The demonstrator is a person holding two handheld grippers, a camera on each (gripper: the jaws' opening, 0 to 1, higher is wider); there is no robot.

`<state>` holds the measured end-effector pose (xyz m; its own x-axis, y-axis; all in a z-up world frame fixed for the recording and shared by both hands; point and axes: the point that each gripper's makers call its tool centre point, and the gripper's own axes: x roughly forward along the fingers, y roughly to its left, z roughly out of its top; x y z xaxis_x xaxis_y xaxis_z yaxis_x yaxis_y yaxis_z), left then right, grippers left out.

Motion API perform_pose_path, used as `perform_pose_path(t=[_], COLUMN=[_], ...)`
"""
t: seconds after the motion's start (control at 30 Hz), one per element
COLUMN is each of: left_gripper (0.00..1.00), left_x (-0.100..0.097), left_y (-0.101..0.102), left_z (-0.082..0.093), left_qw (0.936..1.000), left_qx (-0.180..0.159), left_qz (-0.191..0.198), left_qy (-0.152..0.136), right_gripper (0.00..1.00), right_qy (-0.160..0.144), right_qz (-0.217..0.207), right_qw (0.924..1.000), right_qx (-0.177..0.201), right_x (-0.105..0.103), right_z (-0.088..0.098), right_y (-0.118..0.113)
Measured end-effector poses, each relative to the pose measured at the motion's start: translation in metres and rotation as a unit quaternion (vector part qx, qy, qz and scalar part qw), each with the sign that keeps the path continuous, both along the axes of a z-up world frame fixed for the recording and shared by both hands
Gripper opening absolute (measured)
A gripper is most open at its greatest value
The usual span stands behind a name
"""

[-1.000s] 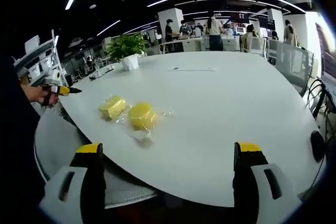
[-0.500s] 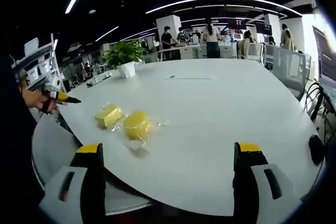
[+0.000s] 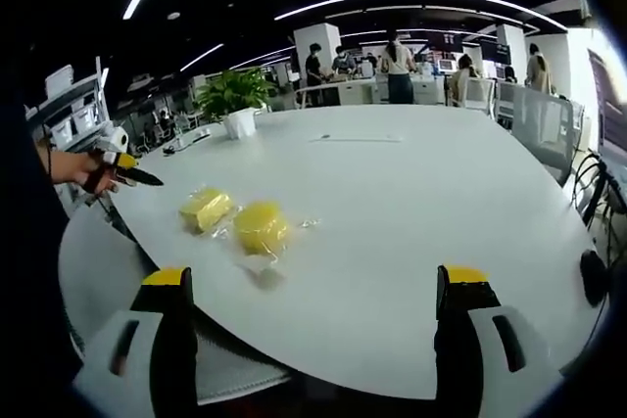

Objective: Compare the silicone blocks by pressing each to a similar depth, holding the contact briefly, and releasing to observe deformation and rebound differences across the visible hardness samples.

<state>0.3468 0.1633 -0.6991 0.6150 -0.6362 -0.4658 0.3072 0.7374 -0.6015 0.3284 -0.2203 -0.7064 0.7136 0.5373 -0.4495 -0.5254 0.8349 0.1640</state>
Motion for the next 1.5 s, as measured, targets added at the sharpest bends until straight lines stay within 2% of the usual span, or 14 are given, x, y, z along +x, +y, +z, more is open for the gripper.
perform_pose_path(t=[0.13, 0.2, 0.27, 0.4, 0.5, 0.6, 0.73, 0.8, 0.93, 1.03, 1.17, 1.3, 1.4, 1.5], left_gripper=[1.0, 1.0, 1.0, 1.0, 1.0, 0.99, 0.91, 0.82, 0.75, 0.63, 0.62, 0.6, 0.53, 0.52], left_x=[0.004, 0.006, 0.01, 0.016, 0.023, 0.028, 0.032, 0.029, 0.035, 0.036, 0.039, 0.042, 0.04, 0.04], left_y=[-0.009, -0.015, -0.022, -0.036, -0.04, -0.046, -0.048, -0.05, -0.05, -0.048, -0.051, -0.054, -0.058, -0.059], left_z=[-0.006, -0.009, -0.012, -0.024, -0.035, -0.041, -0.049, -0.053, -0.057, -0.062, -0.065, -0.072, -0.074, -0.079], left_qw=[0.9997, 0.9993, 0.9986, 0.9972, 0.9969, 0.9962, 0.9953, 0.993, 0.9927, 0.9913, 0.9884, 0.9883, 0.9864, 0.9862], left_qx=[0.003, 0.005, -0.009, -0.009, -0.003, -0.012, -0.015, -0.018, -0.024, -0.033, -0.055, -0.042, -0.044, -0.032], left_qz=[-0.021, -0.027, -0.03, -0.042, -0.05, -0.052, -0.05, -0.056, -0.051, -0.05, -0.038, -0.043, -0.051, -0.055], left_qy=[0.016, 0.026, 0.041, 0.061, 0.061, 0.069, 0.082, 0.103, 0.106, 0.117, 0.136, 0.14, 0.15, 0.153], right_gripper=[0.96, 0.96, 0.96, 0.96, 0.96, 0.96, 0.96, 0.96, 0.96, 0.96, 0.96, 0.96, 0.96, 0.96], right_qy=[-0.006, 0.0, -0.014, 0.002, 0.006, 0.006, 0.007, 0.008, 0.007, 0.009, 0.012, 0.013, 0.015, 0.015], right_qz=[-0.005, -0.009, -0.004, 0.002, 0.002, 0.0, -0.002, -0.005, -0.012, -0.013, -0.013, -0.012, -0.01, -0.009], right_qw=[0.9998, 0.9998, 0.9997, 0.9999, 0.9999, 0.9999, 0.9999, 0.9999, 0.9998, 0.9998, 0.9998, 0.9998, 0.9998, 0.9998], right_qx=[0.017, 0.019, 0.02, 0.013, 0.008, 0.009, 0.01, 0.011, 0.016, 0.013, 0.01, 0.007, 0.004, 0.003], right_x=[-0.001, -0.002, -0.004, -0.008, -0.01, -0.012, -0.014, -0.014, -0.014, -0.015, -0.015, -0.015, -0.016, -0.016], right_z=[0.005, 0.003, 0.005, -0.001, -0.005, -0.005, -0.005, -0.006, -0.006, -0.006, -0.008, -0.008, -0.009, -0.008], right_y=[0.003, 0.003, 0.005, 0.008, 0.007, 0.008, 0.009, 0.008, 0.006, 0.005, 0.003, 0.001, 0.0, 0.0])
